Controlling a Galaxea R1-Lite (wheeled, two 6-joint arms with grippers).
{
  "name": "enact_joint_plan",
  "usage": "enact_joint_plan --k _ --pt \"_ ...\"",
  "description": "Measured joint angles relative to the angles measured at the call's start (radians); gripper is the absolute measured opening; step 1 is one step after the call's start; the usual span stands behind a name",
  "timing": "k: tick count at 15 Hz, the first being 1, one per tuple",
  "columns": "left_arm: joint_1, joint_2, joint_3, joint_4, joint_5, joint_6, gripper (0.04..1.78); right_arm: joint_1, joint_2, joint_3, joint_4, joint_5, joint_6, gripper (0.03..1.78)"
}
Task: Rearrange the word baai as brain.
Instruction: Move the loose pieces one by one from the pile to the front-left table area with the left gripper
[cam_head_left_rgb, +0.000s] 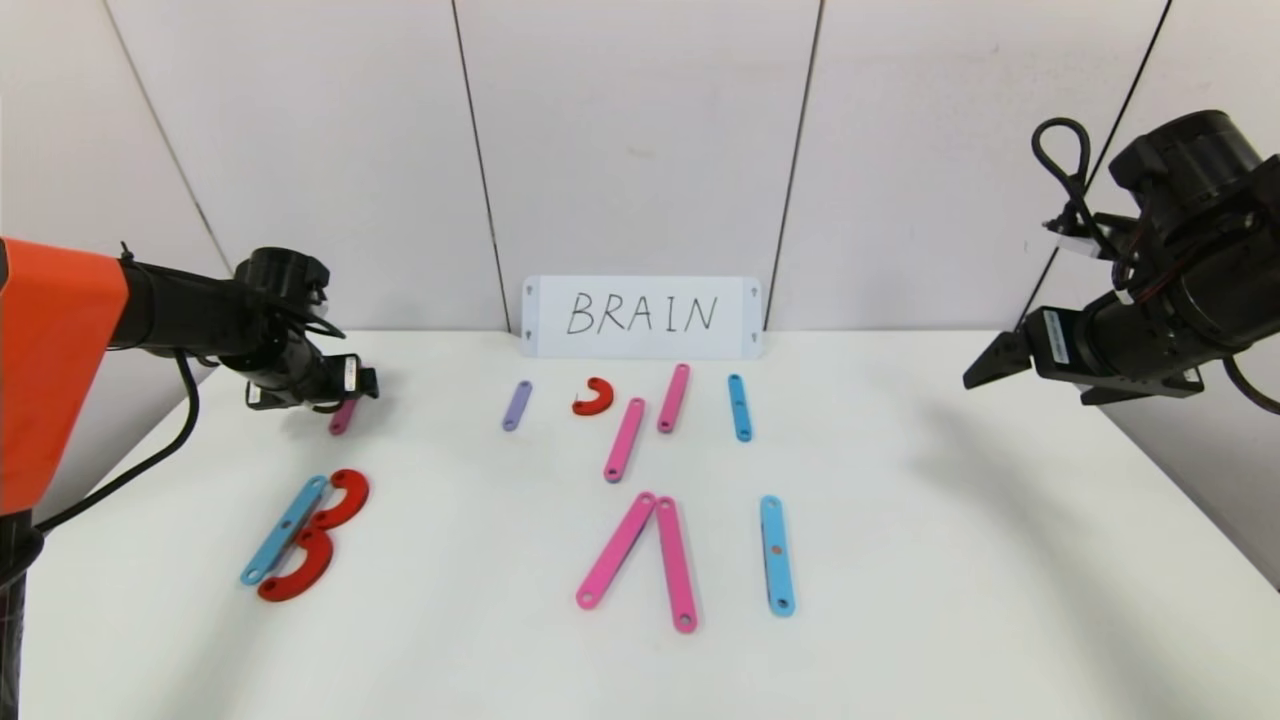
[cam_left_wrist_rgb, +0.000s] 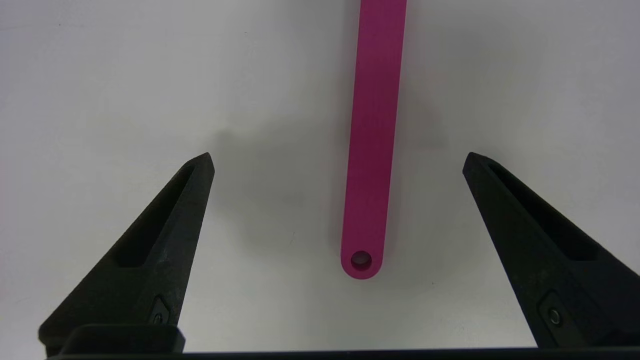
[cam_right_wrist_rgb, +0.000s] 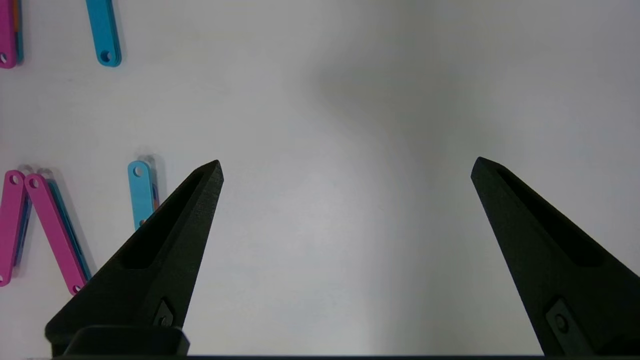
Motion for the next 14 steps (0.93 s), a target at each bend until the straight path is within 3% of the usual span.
enact_joint_plan --k 10,14 --pt "0.000 0.043 -0.048 0.006 -0.001 -0.014 1.72 0.000 0.000 0.001 0.000 0.001 0.000 1.74" --pt "0.000 0.058 -0.054 -0.001 -0.001 -0.014 1.37 0.000 -0.002 0.001 0.000 0.000 0.000 1.74"
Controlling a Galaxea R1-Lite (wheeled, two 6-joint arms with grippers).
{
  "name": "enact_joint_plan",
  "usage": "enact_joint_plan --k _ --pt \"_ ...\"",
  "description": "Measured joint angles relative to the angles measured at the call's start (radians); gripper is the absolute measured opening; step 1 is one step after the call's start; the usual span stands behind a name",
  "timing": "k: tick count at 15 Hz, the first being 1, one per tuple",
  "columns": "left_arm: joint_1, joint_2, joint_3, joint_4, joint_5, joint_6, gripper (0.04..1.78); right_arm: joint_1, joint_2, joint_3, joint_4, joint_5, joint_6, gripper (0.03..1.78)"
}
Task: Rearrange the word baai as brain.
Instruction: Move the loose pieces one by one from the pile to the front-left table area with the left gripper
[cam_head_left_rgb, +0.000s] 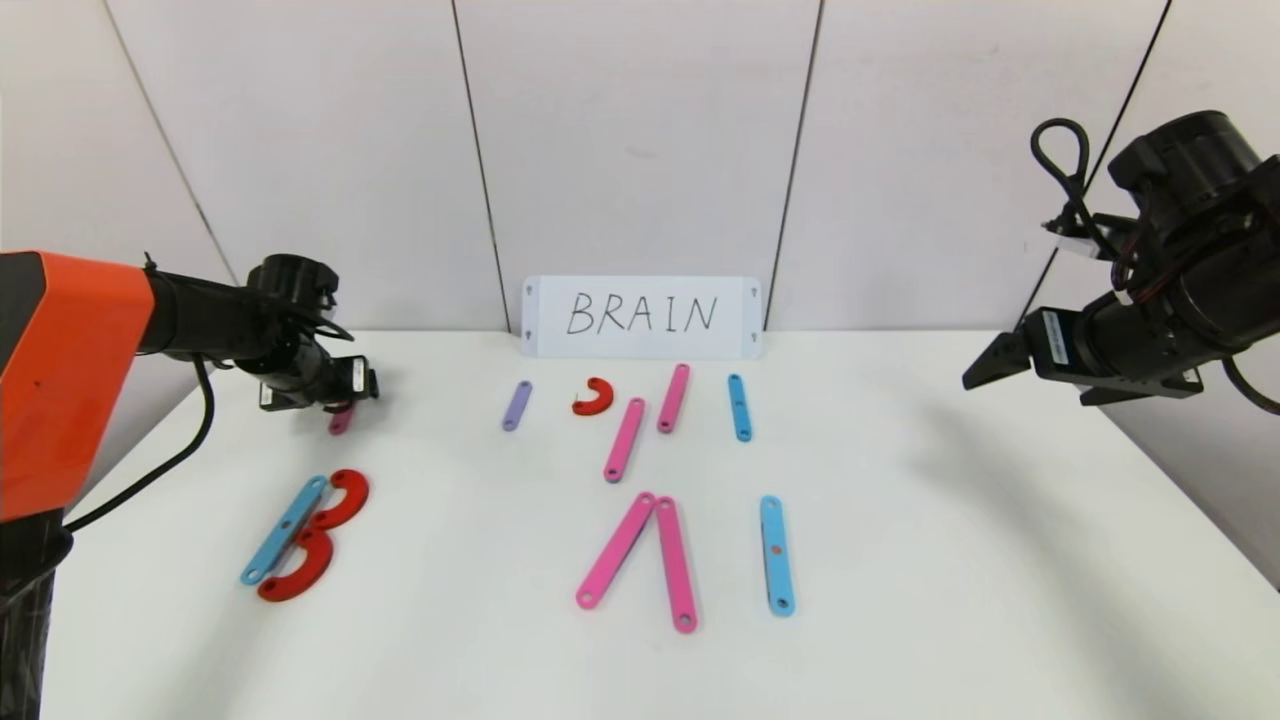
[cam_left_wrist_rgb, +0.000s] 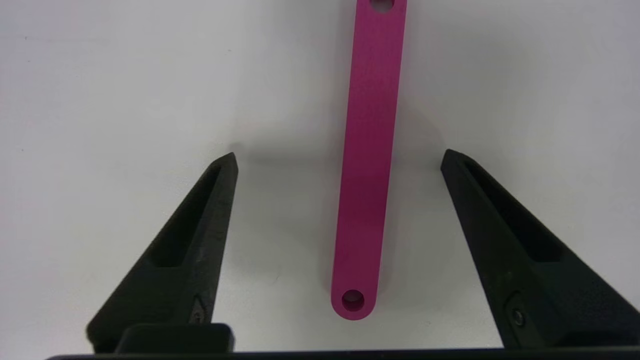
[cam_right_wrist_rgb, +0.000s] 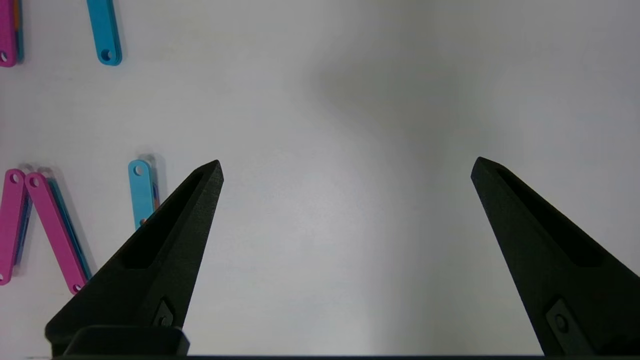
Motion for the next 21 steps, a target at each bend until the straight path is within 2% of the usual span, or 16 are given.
enact_joint_plan --k 5,8,12,17,21 --pt "0.000 0.030 -0.017 0.000 -0.066 -0.003 0.55 0.000 -0.018 0.005 0.000 0.000 0.000 1.74" --pt "0.000 0.030 -0.017 0.004 -0.068 -0.017 0.29 0.000 -0.025 0.006 0.000 0.001 0.000 1.74" --pt "-0.001 0.003 -0.012 0.019 -0.077 -0.043 0.28 0.001 -0.026 0.006 0.000 0.002 0.000 1.74" --pt "-0.014 -0.102 0.020 0.020 -0.144 -0.104 0.28 0.014 -0.023 0.014 -0.007 -0.007 -0.001 1.74" --pt "-0.043 -0.242 0.139 0.018 -0.182 -0.084 0.28 0.022 -0.019 0.020 -0.010 -0.019 0.000 1.74"
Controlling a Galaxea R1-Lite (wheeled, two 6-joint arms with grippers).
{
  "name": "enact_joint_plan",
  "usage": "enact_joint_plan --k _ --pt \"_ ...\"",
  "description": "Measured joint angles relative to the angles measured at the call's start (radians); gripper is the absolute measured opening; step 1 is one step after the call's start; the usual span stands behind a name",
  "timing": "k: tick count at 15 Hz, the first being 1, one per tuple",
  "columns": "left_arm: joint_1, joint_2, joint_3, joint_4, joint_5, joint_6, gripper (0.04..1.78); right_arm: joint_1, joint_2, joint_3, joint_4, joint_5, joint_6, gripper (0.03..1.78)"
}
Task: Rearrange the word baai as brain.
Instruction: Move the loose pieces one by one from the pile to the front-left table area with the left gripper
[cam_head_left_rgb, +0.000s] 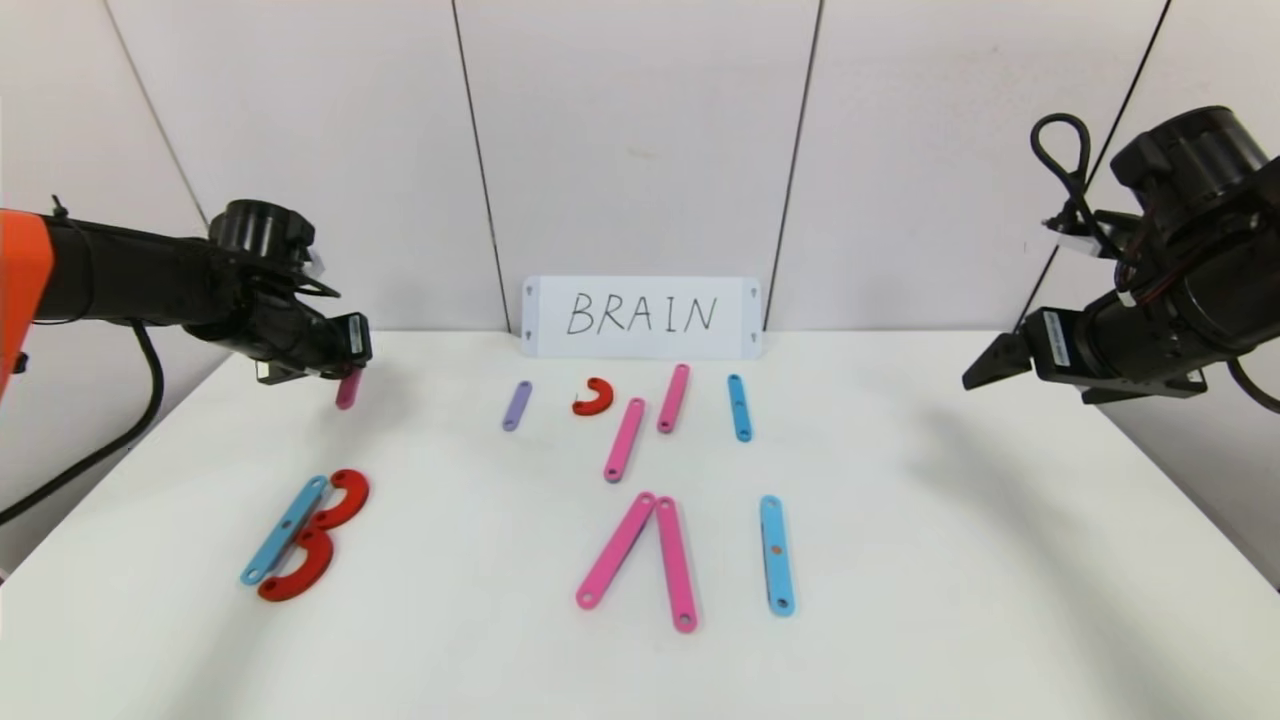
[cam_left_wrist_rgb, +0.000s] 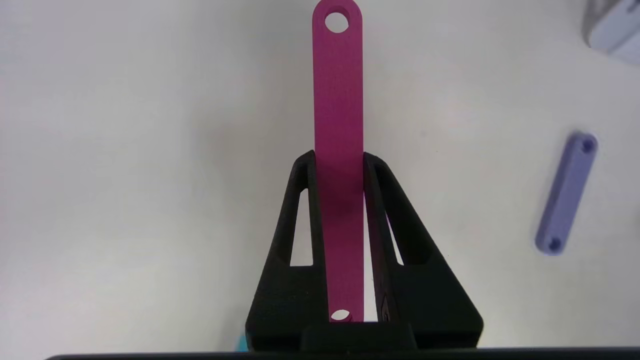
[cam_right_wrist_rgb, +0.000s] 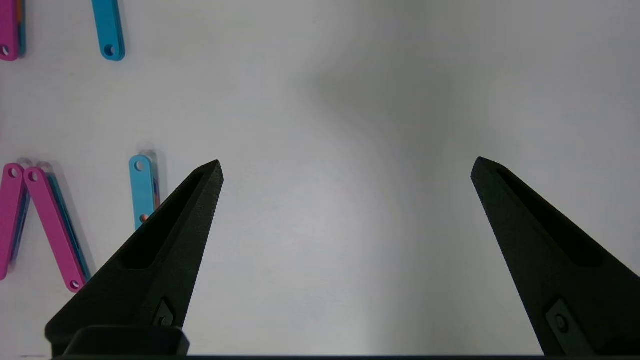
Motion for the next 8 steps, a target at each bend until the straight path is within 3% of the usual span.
enact_joint_plan --k 5,8 --pt "-0.026 -0.280 0.330 -0.004 -0.087 0.151 0.28 0.005 -0.004 0.003 0.001 0.000 -0.006 1.74" --pt "-0.098 -0.423 0.524 -0.011 -0.094 0.168 0.28 0.023 -0.012 0.013 0.001 -0.001 -0.006 1.74"
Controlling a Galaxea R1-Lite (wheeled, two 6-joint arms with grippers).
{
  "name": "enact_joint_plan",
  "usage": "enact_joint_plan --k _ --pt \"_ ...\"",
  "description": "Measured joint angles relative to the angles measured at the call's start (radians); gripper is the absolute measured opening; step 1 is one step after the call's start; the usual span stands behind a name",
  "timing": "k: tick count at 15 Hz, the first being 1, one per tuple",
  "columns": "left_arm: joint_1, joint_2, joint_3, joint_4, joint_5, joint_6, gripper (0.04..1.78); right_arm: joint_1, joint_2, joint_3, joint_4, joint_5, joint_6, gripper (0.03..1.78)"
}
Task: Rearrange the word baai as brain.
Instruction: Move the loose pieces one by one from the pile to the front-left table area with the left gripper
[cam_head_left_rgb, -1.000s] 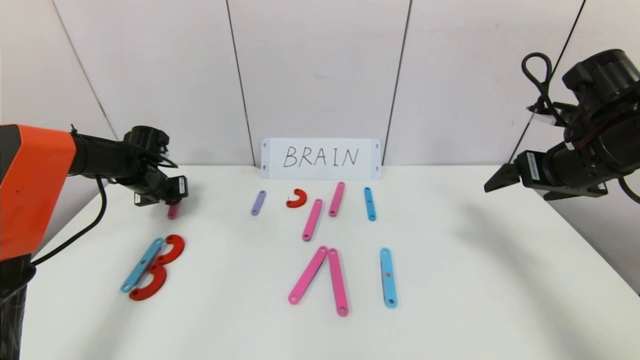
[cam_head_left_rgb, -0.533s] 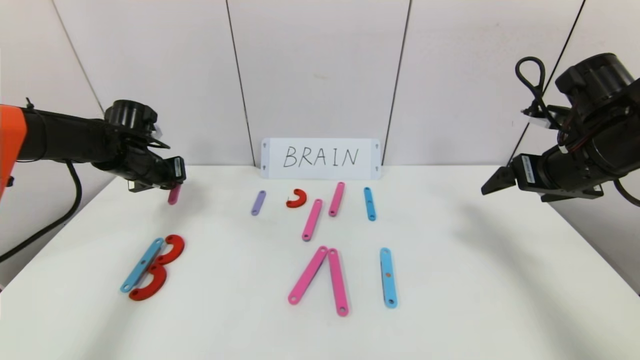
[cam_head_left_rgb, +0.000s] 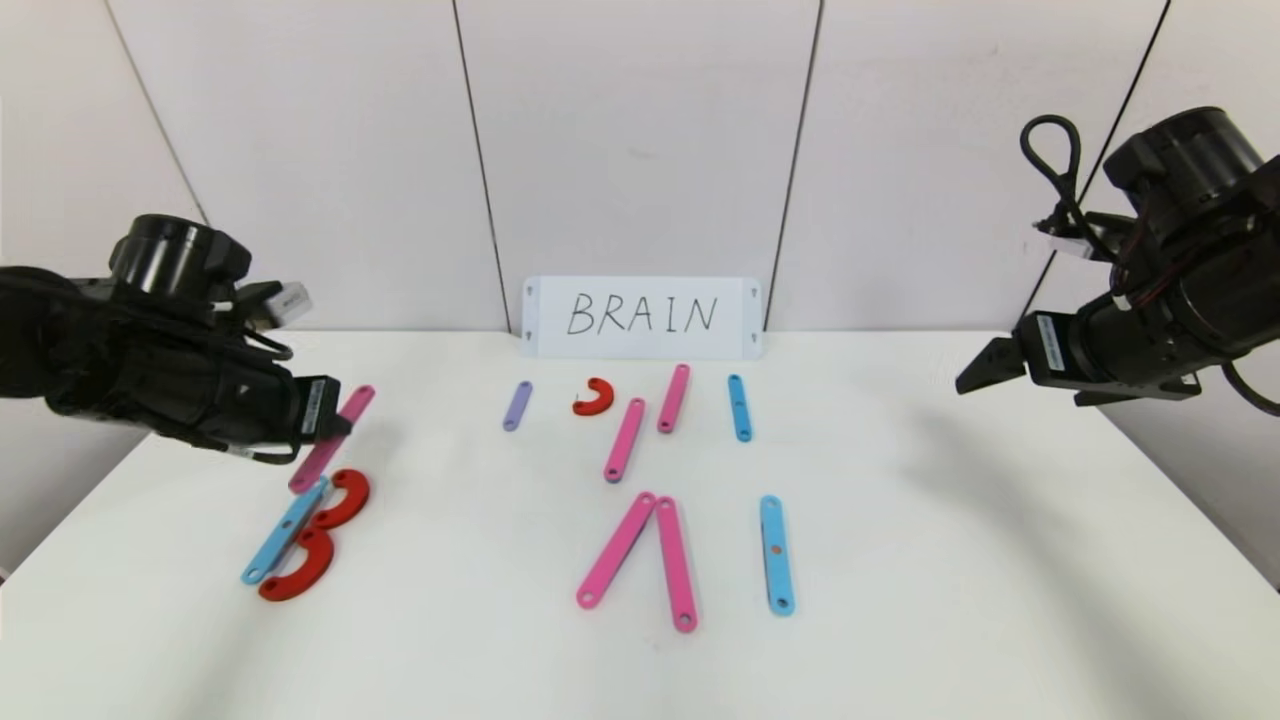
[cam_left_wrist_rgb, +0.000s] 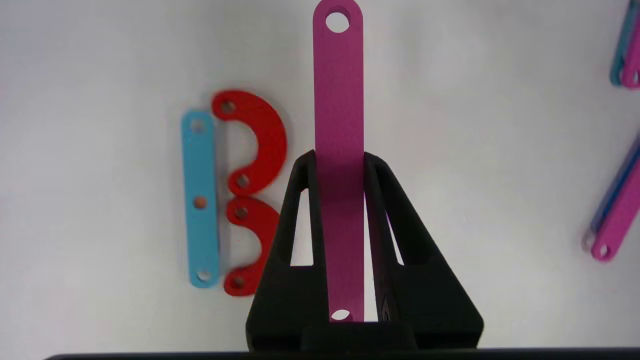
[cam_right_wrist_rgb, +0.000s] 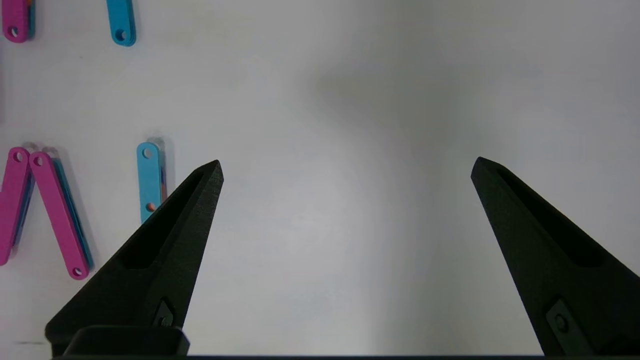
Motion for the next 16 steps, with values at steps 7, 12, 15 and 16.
enact_joint_plan --k 7,12,15,16 --pt "-0.087 -0.096 0.257 -0.144 0.007 -0.011 0.28 0.014 -0.007 0.010 -0.001 -0.001 -0.001 1.74" --pt "-0.089 -0.059 0.286 -0.173 0.010 -0.014 0.28 0.015 -0.006 0.012 0.000 -0.001 -0.011 1.74" --pt "-0.089 -0.041 0.307 -0.217 0.009 -0.014 0.28 0.015 -0.006 0.014 0.000 0.000 -0.012 1.74" --pt "-0.090 -0.030 0.314 -0.240 0.009 -0.015 0.28 0.015 -0.007 0.015 -0.001 0.000 -0.014 1.74"
